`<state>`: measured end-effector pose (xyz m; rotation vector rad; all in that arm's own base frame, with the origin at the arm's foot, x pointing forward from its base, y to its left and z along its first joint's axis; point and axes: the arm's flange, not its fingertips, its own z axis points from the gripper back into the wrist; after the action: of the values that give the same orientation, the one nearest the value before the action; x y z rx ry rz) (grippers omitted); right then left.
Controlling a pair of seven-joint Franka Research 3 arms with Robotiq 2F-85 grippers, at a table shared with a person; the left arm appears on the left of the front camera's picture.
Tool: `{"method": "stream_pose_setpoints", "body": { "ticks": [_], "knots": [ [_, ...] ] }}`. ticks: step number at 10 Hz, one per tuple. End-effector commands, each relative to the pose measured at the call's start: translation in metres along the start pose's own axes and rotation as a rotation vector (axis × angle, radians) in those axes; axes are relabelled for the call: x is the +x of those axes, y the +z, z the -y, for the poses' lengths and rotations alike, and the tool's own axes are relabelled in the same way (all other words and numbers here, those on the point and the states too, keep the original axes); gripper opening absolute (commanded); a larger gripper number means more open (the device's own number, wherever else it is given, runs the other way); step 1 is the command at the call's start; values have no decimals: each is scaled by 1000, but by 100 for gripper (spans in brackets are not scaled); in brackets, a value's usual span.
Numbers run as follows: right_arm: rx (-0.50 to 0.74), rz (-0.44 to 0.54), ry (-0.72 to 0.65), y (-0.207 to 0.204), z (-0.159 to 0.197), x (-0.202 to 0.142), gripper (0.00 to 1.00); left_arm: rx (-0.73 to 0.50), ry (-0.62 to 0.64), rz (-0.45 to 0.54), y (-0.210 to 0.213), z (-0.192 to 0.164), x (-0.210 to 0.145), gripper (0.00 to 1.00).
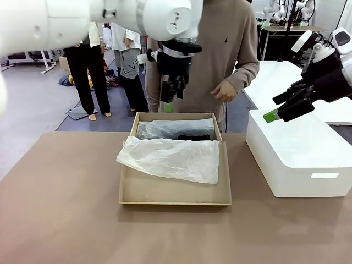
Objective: Pack the shoes into the box.
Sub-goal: Close the Shoes Box.
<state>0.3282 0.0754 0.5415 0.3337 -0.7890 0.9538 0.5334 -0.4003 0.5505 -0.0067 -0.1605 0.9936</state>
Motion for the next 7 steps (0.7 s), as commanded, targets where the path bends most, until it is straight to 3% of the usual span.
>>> {"method": "stream_pose_setpoints", "body": {
  "ticks": [1, 4, 7],
  "knots": [
    [9, 13, -1, 0, 1, 0, 100, -45, -258, -20, -2, -48, 34, 100],
    [9, 13, -1, 0, 1, 0, 100, -108, -676, -82, 2, -76, 77, 100],
    [9, 13, -1, 0, 1, 0, 100, -164, -922, -101, -1, -82, 101, 100]
  ]
}}
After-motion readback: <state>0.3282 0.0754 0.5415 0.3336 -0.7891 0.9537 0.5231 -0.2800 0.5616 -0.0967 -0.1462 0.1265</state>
